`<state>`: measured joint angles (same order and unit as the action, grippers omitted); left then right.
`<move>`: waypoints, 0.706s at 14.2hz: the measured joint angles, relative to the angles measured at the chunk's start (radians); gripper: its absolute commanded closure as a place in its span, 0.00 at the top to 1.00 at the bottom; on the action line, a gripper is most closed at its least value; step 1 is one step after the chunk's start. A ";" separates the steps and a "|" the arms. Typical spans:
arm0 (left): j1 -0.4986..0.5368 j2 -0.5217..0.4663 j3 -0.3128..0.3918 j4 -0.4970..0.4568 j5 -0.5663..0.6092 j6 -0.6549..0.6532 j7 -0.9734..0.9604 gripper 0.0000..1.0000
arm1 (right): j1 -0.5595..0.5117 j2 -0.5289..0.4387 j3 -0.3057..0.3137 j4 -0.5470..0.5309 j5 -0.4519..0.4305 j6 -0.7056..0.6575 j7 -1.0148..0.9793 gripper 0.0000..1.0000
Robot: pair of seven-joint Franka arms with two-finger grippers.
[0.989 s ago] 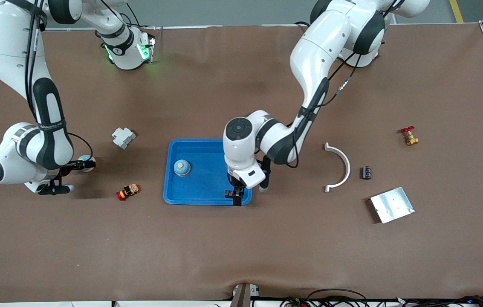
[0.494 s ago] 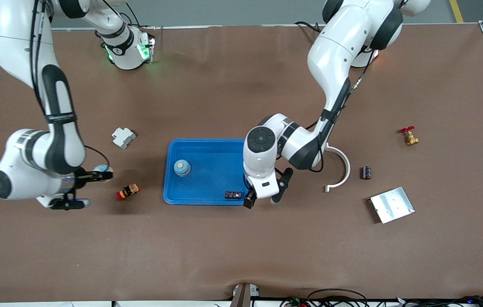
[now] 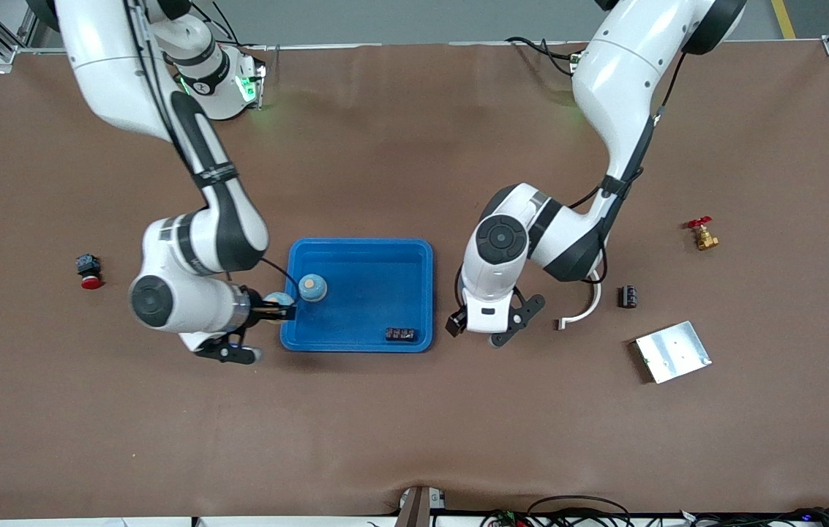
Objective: Place electrolytic capacitor and blue bell in tray
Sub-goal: 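Carry the second bell into the tray while the left gripper withdraws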
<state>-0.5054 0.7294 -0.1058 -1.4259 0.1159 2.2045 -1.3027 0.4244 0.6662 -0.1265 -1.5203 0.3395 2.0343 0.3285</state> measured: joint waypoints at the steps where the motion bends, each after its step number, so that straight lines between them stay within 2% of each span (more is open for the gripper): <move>1: 0.003 -0.013 -0.001 -0.019 0.000 0.002 0.047 1.00 | 0.018 0.013 0.002 0.010 -0.011 0.014 0.034 0.00; 5: 0.015 -0.050 -0.001 -0.051 0.000 -0.008 0.313 1.00 | 0.032 0.048 0.025 0.018 -0.047 0.080 0.100 0.00; 9: 0.085 -0.072 -0.002 -0.086 0.000 -0.017 0.577 1.00 | 0.031 0.072 0.025 0.019 -0.047 0.111 0.101 0.00; 10: 0.101 -0.079 -0.002 -0.103 0.000 -0.017 0.643 1.00 | 0.031 0.074 0.025 0.019 -0.047 0.111 0.102 0.08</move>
<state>-0.4044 0.6501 -0.1075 -1.5285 0.1159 2.1878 -0.6601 0.4555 0.7402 -0.1012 -1.5009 0.2920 2.1455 0.4300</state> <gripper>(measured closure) 0.000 0.326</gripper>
